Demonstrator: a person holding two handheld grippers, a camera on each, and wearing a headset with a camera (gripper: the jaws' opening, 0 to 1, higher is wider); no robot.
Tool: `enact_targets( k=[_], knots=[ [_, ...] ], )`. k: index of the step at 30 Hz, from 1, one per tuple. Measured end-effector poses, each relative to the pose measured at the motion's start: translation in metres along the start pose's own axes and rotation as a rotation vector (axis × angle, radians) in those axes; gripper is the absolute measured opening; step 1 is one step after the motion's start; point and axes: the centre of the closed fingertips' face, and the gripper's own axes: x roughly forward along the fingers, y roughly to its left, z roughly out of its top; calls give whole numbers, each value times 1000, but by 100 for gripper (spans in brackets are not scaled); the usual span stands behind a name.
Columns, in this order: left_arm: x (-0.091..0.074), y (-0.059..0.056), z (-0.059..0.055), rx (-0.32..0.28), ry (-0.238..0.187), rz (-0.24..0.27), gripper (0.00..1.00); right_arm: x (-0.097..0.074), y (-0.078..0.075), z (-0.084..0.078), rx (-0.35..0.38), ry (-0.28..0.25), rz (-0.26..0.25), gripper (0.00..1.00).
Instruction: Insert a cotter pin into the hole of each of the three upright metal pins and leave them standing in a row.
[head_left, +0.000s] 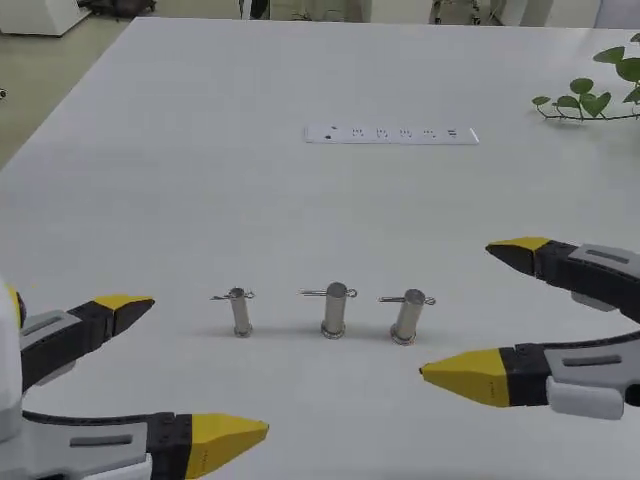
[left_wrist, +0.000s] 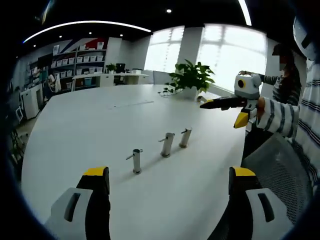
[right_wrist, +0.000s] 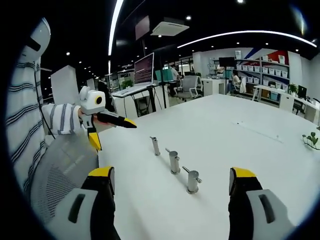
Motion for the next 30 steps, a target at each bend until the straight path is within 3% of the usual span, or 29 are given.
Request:
enact_targets(
  k=[30],
  knots=[
    [-13, 4, 1, -69, -2, 29, 98, -37, 1, -19, 230, -45, -160, 98]
  ],
)
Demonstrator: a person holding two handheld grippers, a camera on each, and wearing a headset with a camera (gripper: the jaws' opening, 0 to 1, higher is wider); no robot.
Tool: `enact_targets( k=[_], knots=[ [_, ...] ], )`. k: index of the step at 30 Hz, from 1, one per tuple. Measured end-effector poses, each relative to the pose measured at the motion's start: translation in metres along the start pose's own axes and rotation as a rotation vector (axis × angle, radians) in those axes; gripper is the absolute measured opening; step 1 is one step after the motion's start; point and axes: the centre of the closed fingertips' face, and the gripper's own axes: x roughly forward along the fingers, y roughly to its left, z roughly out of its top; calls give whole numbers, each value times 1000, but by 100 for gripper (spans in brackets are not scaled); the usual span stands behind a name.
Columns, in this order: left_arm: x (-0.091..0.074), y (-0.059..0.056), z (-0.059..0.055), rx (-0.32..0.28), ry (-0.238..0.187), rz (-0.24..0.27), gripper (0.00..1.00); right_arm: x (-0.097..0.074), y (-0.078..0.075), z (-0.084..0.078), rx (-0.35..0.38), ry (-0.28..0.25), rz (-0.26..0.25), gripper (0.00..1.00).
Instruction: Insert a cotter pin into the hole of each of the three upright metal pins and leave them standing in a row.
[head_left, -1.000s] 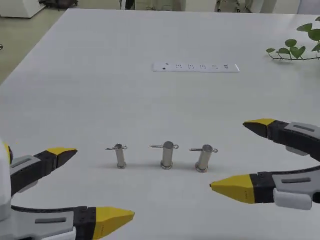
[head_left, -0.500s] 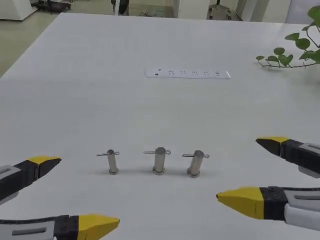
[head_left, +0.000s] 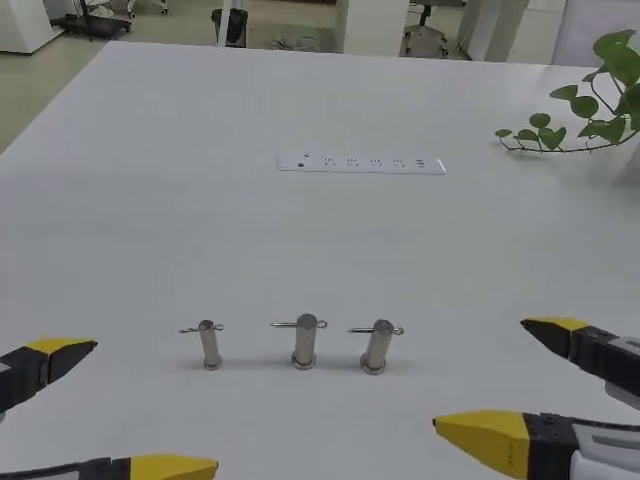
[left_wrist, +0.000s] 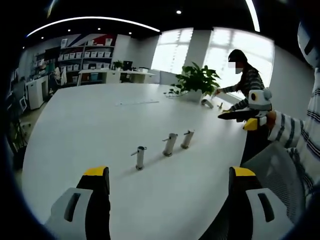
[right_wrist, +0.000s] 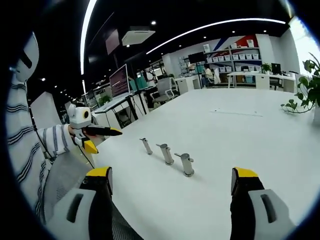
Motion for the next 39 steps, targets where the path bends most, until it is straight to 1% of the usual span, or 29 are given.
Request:
enact_targets(
  k=[4, 9, 12, 15, 20, 26, 32, 39],
  knots=[
    [0, 1, -2, -9, 6, 4, 98, -1, 2, -4, 10, 10, -6, 98],
    [0, 3, -9, -25, 18, 23, 96, -1, 4, -9, 23, 21, -4, 97],
    [-1, 1, -12, -46, 13, 25, 96, -1, 5, -12, 28, 32, -9, 97],
    [-2, 0, -14, -55, 12, 30, 96, -2, 4, -13, 36, 33, -15, 97],
    [-4, 0, -13, -66, 5, 36, 96, -3, 2, -13, 44, 31, -28, 97],
    [-8, 5, -9, -72, -2, 59, 96, -2, -2, -16, 41, 42, -43, 97],
    [-8, 6, -12, -86, -5, 74, 96, 0, -4, -15, 50, 35, -53, 97],
    [-7, 7, -12, -88, 1, 76, 96, 4, -7, -15, 35, 45, -64, 96]
  ],
)
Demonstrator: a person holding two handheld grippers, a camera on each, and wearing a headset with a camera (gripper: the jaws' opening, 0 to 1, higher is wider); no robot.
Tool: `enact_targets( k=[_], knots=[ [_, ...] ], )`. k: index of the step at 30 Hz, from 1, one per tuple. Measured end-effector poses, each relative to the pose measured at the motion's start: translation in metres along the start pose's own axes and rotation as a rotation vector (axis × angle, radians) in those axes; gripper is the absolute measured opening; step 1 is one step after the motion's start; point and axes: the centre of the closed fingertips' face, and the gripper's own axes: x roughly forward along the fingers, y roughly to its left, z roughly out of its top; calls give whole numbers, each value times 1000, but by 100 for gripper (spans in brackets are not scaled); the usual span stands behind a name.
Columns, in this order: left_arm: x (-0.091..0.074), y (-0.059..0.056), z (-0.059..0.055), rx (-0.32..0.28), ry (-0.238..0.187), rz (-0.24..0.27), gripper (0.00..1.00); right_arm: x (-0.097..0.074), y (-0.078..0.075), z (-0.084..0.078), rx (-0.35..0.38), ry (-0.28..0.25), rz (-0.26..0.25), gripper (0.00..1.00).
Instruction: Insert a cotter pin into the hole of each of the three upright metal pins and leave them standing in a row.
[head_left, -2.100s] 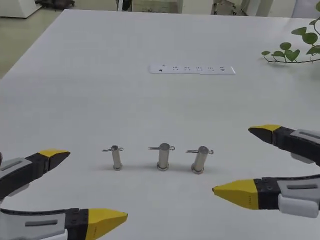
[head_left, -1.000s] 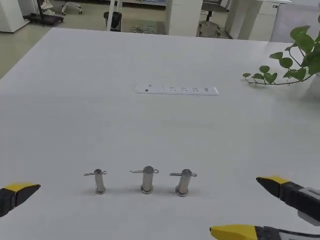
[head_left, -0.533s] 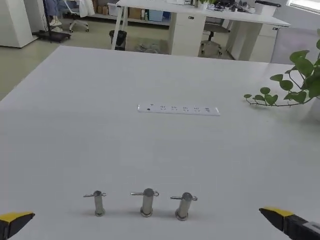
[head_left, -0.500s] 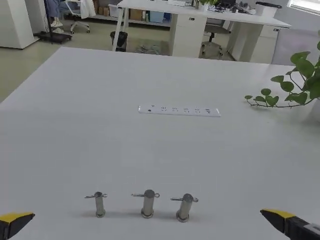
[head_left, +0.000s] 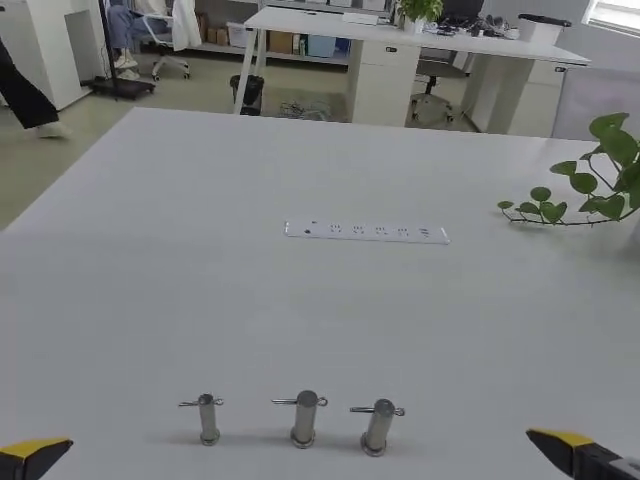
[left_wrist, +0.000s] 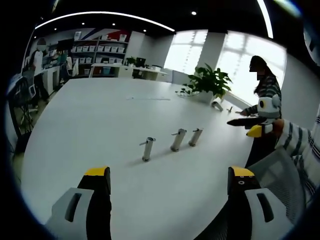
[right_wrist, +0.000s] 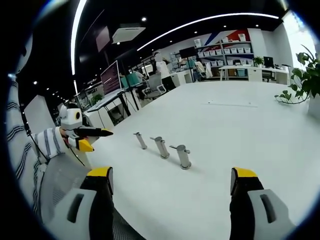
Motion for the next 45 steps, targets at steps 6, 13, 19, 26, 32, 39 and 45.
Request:
enact_targets(
  k=[6, 13, 19, 26, 32, 39, 45],
  knots=[
    [0, 1, 1, 9, 3, 1, 96, 1, -2, 0, -23, 15, -4, 96],
    [0, 1, -2, 24, 21, -2, 96, 2, 0, 2, -36, 29, 1, 96],
    [4, -3, -3, 18, 19, -16, 96, 0, 1, 4, -51, 27, -12, 96],
    [5, -6, -5, 27, 31, -27, 96, -5, -1, 5, -43, 22, -28, 95],
    [1, -4, -7, 24, 35, -18, 95, -6, 0, 10, -51, 13, -35, 95],
    [-2, -3, -5, 32, 33, -12, 94, -6, 1, 10, -47, 15, -36, 94],
    [-5, -4, -6, 38, 32, -7, 94, -5, 2, 9, -45, 12, -37, 94]
  ],
)
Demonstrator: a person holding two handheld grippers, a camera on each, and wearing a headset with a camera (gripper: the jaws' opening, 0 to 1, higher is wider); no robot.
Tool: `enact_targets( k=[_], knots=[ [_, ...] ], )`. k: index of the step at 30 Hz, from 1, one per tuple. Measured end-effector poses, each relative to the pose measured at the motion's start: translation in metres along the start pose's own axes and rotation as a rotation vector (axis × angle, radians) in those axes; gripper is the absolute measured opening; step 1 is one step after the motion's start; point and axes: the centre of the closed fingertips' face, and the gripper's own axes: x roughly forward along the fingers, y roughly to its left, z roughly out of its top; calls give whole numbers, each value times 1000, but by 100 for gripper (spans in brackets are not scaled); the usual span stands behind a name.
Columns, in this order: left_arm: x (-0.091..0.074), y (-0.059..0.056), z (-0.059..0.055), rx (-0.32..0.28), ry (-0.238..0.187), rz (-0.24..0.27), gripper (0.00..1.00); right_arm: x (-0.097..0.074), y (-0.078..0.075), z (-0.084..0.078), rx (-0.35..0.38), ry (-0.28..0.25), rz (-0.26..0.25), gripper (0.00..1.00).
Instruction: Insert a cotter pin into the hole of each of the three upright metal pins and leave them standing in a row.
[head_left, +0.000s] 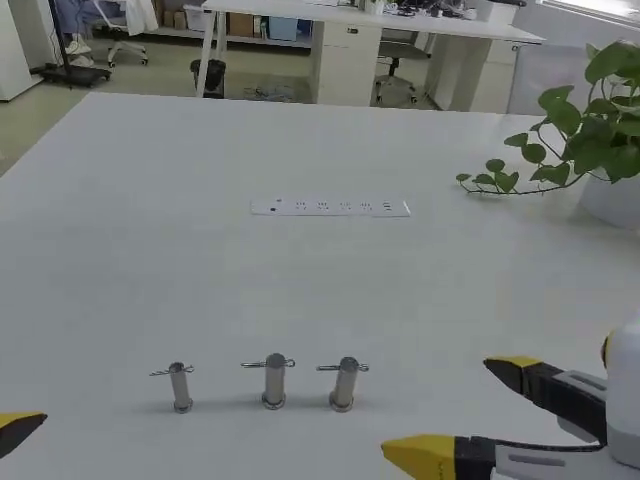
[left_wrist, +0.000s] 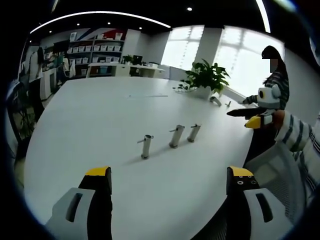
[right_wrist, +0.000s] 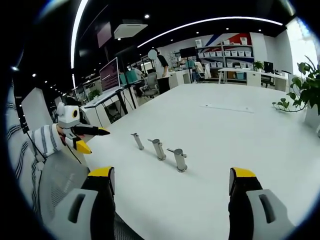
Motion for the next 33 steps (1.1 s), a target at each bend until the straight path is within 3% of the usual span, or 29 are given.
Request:
enact_targets(
  k=[9, 33],
  knots=[
    [-8, -1, 1, 6, -6, 16, 95, 1, 4, -1, 12, -2, 15, 97],
    [-7, -6, 1, 15, 24, 8, 99, 3, 6, -5, 17, 21, 46, 98]
  ],
)
